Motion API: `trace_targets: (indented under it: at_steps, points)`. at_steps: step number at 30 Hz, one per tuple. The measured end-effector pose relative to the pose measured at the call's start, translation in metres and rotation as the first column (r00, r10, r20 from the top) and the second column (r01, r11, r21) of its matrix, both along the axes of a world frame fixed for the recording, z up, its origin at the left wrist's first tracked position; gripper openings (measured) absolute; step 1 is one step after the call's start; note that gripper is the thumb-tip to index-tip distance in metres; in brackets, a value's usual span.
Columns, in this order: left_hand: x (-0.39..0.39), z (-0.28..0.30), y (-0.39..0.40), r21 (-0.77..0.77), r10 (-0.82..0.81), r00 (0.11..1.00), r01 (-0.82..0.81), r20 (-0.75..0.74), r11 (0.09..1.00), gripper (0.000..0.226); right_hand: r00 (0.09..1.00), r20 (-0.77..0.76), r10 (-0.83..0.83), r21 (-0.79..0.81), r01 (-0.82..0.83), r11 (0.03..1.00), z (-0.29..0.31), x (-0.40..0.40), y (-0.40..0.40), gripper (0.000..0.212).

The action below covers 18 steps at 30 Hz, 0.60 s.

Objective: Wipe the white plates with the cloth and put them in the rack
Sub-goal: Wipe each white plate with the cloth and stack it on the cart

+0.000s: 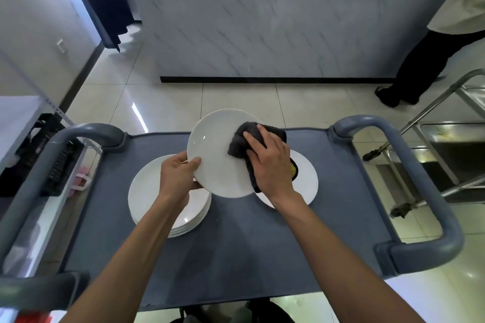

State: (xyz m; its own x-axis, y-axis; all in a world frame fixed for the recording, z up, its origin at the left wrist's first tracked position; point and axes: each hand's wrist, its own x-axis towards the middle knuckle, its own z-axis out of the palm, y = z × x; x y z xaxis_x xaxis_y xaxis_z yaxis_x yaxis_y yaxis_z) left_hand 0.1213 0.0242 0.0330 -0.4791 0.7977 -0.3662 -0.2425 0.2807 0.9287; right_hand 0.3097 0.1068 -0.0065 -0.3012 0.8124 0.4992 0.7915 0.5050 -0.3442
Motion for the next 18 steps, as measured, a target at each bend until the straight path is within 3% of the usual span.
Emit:
trace_targets:
  at_steps: [13, 18]
  points:
    - [0.024, 0.010, 0.001, 0.004, -0.138, 0.988, 0.139, -0.063, 0.990, 0.024, 0.979, -0.077, 0.191, -0.019, -0.193, 0.981, 0.030, -0.041, 0.005, 0.043]
    - [0.028, 0.011, -0.001, 0.000, -0.116, 0.990, 0.116, -0.079, 0.993, 0.021, 0.963, -0.096, 0.252, -0.016, -0.255, 0.967, 0.023, -0.048, -0.007, 0.043]
